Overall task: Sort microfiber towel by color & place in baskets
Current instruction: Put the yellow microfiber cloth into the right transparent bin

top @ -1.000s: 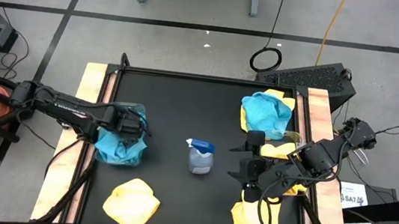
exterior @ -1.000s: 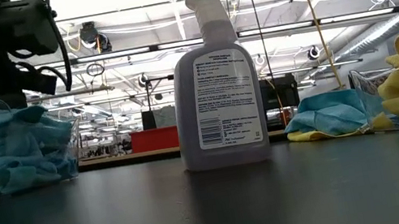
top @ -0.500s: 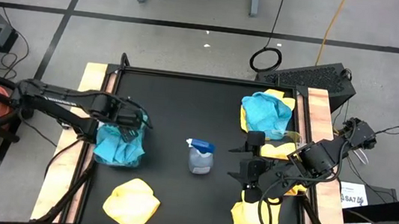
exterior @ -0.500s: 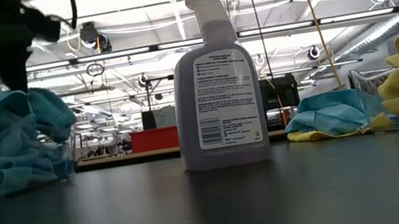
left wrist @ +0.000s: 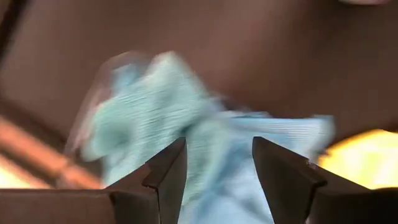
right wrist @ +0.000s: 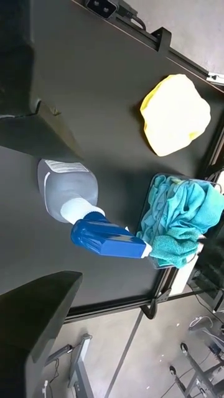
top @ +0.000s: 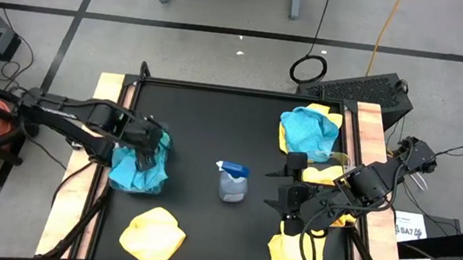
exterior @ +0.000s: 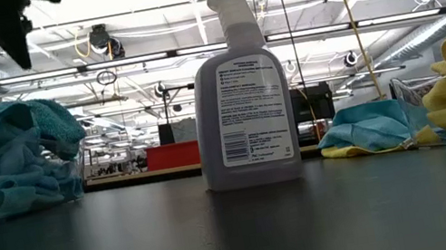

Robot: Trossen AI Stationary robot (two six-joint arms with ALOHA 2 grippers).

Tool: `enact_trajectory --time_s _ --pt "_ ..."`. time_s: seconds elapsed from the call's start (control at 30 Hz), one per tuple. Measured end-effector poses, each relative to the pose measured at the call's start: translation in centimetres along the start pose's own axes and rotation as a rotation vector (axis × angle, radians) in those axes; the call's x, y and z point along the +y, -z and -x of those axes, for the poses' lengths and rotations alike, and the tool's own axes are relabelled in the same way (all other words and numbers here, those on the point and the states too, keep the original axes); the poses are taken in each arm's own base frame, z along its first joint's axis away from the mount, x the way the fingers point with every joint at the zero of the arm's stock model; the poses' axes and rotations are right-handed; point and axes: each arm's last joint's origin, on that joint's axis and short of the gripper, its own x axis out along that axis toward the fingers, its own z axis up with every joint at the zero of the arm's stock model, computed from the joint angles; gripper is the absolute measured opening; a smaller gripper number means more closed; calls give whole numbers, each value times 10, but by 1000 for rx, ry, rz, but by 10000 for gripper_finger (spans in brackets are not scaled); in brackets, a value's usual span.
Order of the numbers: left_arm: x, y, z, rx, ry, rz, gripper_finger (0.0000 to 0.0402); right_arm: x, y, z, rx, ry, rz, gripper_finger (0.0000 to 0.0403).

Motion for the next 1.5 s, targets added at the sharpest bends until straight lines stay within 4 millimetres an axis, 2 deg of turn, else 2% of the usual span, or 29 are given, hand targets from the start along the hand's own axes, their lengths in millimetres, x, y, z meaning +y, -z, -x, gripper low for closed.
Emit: enact_trajectory --time_s 0.27,0.37,0.47,0.63,0.83,1.0,1.13,1.37,1.5 --pt "-50 6 13 -168 344 -271 190 0 1 0 5 -4 14 293" --pt "-69 13 17 -212 419 -362 190 0 1 0 7 -4 15 293" --pt "-88 24 14 -185 436 -446 190 0 1 0 7 -4 15 293" --pt "-124 41 -7 -95 394 -567 190 2 1 1 4 -8 19 293" --pt "-169 57 -44 -16 335 -664 190 5 1 3 0 -17 19 293" --pt "-194 75 -73 51 273 -703 193 10 2 6 -8 -29 25 293" --pt "-205 89 -85 94 247 -683 232 13 2 9 -12 -38 30 293" --pt "-219 108 -94 91 259 -677 349 14 3 9 -5 -36 23 293" --pt "-223 116 -108 115 217 -679 379 14 3 9 -2 -36 25 293"
